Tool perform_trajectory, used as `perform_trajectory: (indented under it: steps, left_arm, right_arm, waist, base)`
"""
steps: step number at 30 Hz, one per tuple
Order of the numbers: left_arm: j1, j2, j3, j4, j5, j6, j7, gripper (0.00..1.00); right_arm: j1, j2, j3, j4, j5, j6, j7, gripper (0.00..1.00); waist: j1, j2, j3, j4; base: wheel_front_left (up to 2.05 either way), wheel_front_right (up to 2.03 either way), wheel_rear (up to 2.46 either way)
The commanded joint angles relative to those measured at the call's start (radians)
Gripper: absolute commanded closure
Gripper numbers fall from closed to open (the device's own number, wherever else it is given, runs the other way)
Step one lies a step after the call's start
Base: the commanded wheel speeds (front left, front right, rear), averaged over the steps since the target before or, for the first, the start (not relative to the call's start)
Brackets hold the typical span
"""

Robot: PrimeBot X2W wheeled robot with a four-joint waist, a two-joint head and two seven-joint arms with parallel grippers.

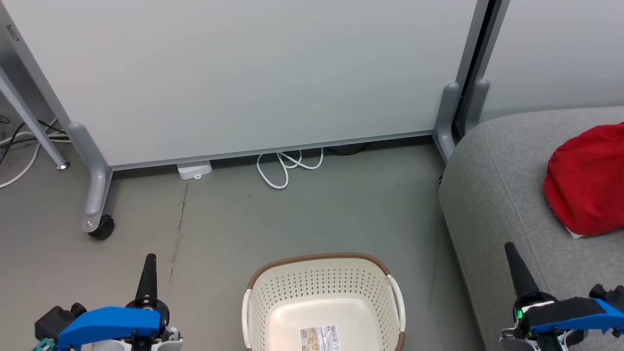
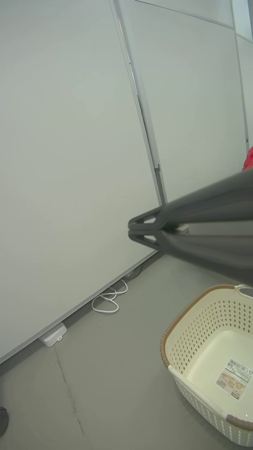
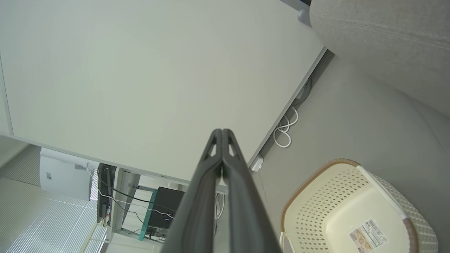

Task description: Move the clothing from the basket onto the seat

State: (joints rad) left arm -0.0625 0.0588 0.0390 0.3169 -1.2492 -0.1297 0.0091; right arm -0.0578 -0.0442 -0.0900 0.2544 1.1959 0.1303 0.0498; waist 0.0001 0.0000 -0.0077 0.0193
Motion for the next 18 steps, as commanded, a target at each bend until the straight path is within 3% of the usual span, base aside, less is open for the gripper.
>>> perform_trajectory:
  steps: [1, 18]
  left_arm:
    - [-0.022, 0.001, 0.009, -0.015, -0.021, -0.001, 0.009, 1.0]
    - [-0.034, -0.003, 0.036, -0.037, -0.148, -0.001, 0.045, 1.0]
  right_arm:
    - [-0.024, -0.007, -0.003, -0.01, 0.027, 0.001, 0.004, 1.0]
    - [-0.035, -0.008, -0.011, -0.011, 0.172, 0.001, 0.029, 1.0]
  waist:
    - [-0.0001, 0.0, 0.0, -0.001]
    - [-0.0001, 0.0, 0.004, -0.007]
  base:
    - [0.0, 0.0, 0.0]
    - [0.0, 0.0, 0.0]
